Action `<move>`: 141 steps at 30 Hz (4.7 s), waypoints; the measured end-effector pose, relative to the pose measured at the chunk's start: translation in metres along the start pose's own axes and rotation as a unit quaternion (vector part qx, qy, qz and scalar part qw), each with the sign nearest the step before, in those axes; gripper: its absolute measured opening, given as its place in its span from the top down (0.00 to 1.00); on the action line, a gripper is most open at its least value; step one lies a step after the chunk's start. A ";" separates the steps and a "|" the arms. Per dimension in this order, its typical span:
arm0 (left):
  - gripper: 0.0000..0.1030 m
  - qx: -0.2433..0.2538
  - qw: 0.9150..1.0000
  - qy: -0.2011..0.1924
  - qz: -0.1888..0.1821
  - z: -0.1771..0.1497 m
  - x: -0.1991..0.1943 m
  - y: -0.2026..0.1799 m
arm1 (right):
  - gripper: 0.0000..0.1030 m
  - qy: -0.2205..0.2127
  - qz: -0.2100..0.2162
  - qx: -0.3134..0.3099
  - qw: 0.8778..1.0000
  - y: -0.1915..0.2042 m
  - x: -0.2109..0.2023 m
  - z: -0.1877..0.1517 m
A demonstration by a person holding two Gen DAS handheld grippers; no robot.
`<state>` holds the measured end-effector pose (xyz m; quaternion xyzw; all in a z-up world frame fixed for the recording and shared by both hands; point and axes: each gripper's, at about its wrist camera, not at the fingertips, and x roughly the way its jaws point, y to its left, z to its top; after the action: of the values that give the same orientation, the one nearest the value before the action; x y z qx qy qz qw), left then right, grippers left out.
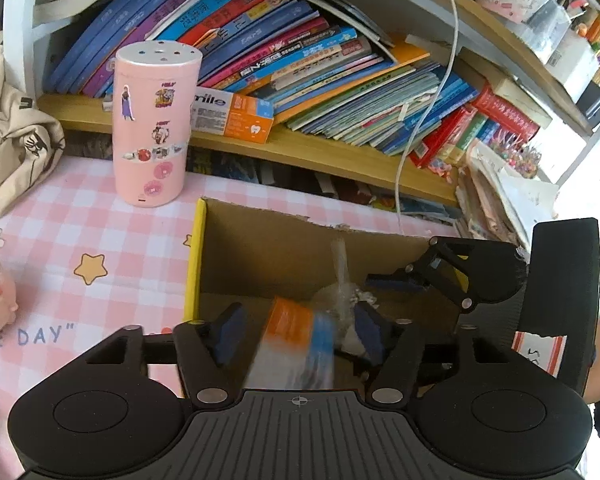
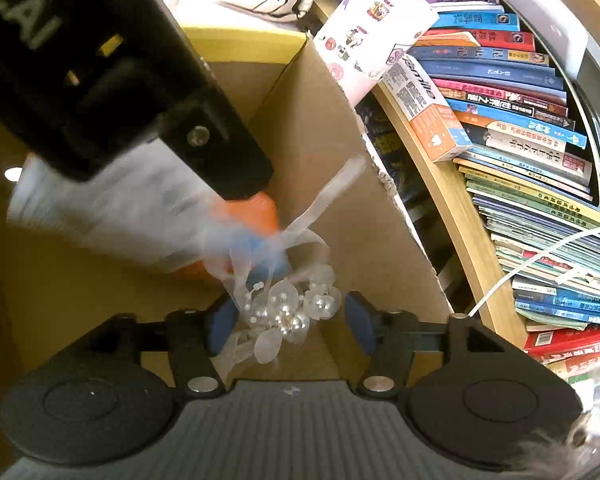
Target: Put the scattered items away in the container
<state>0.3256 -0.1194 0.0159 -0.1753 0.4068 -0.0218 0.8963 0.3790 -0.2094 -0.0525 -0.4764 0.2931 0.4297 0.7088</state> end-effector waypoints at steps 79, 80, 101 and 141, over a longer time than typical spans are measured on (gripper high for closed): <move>0.01 0.120 0.989 -0.043 0.078 -0.182 -0.202 0.125 | 0.04 -0.060 -0.102 0.476 0.871 0.252 -0.173 0.009; 0.01 0.117 0.989 -0.041 0.080 -0.184 -0.203 0.128 | 0.04 -0.056 -0.097 0.477 0.872 0.256 -0.171 0.012; 0.01 0.107 0.989 -0.044 0.091 -0.196 -0.224 0.162 | 0.04 -0.058 -0.076 0.426 0.900 0.284 -0.162 0.062; 0.01 0.046 0.988 -0.068 0.128 -0.195 -0.248 0.212 | 0.04 -0.082 -0.042 0.375 0.922 0.292 -0.144 0.114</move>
<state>-0.0054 0.0661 0.0060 -0.0816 0.3626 0.0861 0.9243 0.0543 -0.0992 -0.0150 -0.1503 0.3537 0.2958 0.8745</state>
